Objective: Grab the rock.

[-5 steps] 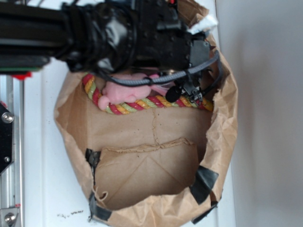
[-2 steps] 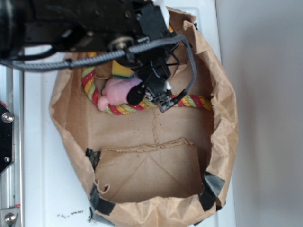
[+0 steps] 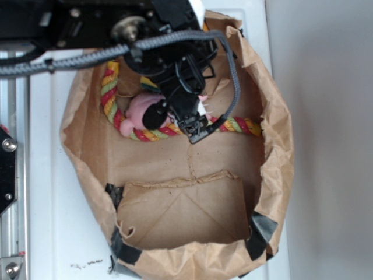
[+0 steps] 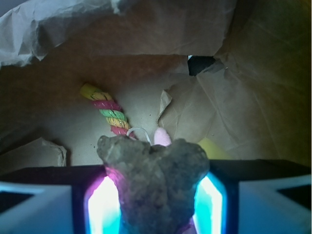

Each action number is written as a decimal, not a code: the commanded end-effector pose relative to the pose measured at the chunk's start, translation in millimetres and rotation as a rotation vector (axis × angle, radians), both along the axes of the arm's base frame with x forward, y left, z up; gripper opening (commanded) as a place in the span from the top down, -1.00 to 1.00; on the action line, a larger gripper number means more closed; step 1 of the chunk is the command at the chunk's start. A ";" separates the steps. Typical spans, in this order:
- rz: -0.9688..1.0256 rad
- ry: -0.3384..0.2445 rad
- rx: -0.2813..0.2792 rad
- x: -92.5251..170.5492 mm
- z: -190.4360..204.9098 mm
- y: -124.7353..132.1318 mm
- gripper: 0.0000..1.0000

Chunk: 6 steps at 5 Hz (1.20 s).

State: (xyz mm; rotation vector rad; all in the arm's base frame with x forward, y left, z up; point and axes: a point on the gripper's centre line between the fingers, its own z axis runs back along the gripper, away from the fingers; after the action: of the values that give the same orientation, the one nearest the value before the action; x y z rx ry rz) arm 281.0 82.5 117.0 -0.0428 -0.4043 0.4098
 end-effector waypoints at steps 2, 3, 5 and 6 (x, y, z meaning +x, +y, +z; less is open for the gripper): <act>-0.362 0.021 -0.021 15.1 49.8 -22.6 1.00; -0.379 0.150 -0.053 9.2 58.4 -30.7 1.00; -0.380 0.205 -0.087 -4.2 71.1 -45.2 1.00; -0.413 0.175 -0.038 -3.1 74.5 -59.3 1.00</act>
State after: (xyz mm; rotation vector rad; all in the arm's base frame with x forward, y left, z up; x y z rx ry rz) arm 275.4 23.4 169.2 -0.1317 -0.1401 0.0253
